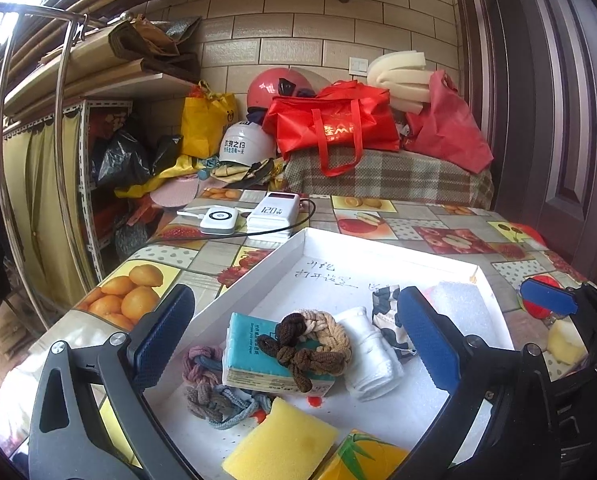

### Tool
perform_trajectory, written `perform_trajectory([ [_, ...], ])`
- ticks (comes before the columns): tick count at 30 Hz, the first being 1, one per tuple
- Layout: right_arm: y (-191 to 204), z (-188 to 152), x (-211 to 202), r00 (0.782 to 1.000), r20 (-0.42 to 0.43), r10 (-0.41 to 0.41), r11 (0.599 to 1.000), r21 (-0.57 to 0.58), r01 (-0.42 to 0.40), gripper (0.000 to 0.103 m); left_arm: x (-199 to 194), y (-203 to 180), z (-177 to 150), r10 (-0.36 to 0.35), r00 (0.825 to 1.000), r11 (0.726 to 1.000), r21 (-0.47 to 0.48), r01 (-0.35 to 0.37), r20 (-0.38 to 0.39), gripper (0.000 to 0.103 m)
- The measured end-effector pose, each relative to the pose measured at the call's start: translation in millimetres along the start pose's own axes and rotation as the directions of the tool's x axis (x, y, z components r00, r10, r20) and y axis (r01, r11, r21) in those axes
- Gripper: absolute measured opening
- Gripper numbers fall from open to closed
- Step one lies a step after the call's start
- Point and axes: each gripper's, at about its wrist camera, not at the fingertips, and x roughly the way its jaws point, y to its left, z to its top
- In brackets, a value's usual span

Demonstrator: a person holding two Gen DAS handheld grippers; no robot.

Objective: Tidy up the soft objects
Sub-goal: 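Lower and release the rope toy into the box with left while right releases the foam block, then move both tools back toward the red plush ball and cream sponge disc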

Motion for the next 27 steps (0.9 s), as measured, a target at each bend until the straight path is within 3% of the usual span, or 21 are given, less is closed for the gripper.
perform_trajectory([
  [7,-11.1,-5.1,-32.0,0.987,0.157,0.011,0.998,0.055,-0.02,0.103,-14.2,-0.8,-0.2,-0.047,0.998,0.999,-0.011,0.048,0.048,0.103],
  [14,-21.2,-10.9,-41.9,0.989,0.145,-0.008,0.996,0.094,-0.006,0.103,-27.4,-18.3,-5.0,-0.111,0.993,0.993,0.035,0.11,0.05,0.103],
  [20,-41.4,-19.9,-54.6,0.989,0.12,-0.082,0.991,0.118,0.067,0.103,-37.8,-35.5,-8.2,-0.188,0.981,0.979,0.091,0.182,0.055,0.103],
  [25,-86.8,-32.3,-69.8,0.98,0.083,-0.183,0.97,0.181,0.166,0.103,-47.8,-57.7,-12.1,-0.267,0.963,0.955,0.144,0.258,0.044,0.102],
  [27,-116.0,-38.0,-72.4,0.976,0.027,-0.217,0.952,0.225,0.206,0.103,-50.8,-68.3,-13.8,-0.298,0.954,0.943,0.163,0.289,0.032,0.102],
])
